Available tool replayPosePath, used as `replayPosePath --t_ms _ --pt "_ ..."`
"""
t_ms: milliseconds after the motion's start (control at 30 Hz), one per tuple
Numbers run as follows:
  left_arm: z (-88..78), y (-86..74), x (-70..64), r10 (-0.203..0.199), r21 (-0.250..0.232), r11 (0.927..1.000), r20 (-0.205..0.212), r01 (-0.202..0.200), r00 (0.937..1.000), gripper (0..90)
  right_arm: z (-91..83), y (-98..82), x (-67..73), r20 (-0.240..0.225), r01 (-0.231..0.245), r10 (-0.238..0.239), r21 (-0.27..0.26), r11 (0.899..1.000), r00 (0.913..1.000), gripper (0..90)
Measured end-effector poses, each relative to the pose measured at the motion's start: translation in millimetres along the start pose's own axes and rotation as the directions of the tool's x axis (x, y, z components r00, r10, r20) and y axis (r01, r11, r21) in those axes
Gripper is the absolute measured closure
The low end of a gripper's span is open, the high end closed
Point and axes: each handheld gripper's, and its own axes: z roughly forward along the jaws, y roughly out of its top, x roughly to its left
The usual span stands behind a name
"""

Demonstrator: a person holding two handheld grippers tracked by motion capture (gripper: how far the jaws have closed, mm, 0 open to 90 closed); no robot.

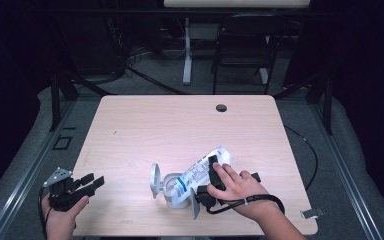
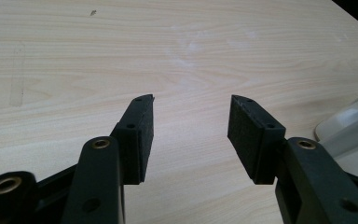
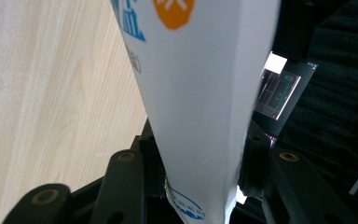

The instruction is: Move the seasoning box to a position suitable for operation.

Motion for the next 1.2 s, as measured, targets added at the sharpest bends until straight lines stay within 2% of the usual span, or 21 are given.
replayPosePath --t_ms 33,1200 --pt "0.0 0.0 0.0 0.000 0.000 1.0000 0.000 0.000 1.0000 50.9 1.6 -0.6 1.2 -0.004 -0.016 0.016 -0.019 1.000 0.9999 61.8" --pt "-0.6 0.0 1.0 -0.001 0.006 1.0000 0.000 0.001 1.0000 50.9 0.8 0.2 2.0 -0.011 -0.024 0.024 -0.015 1.000 0.9997 66.1"
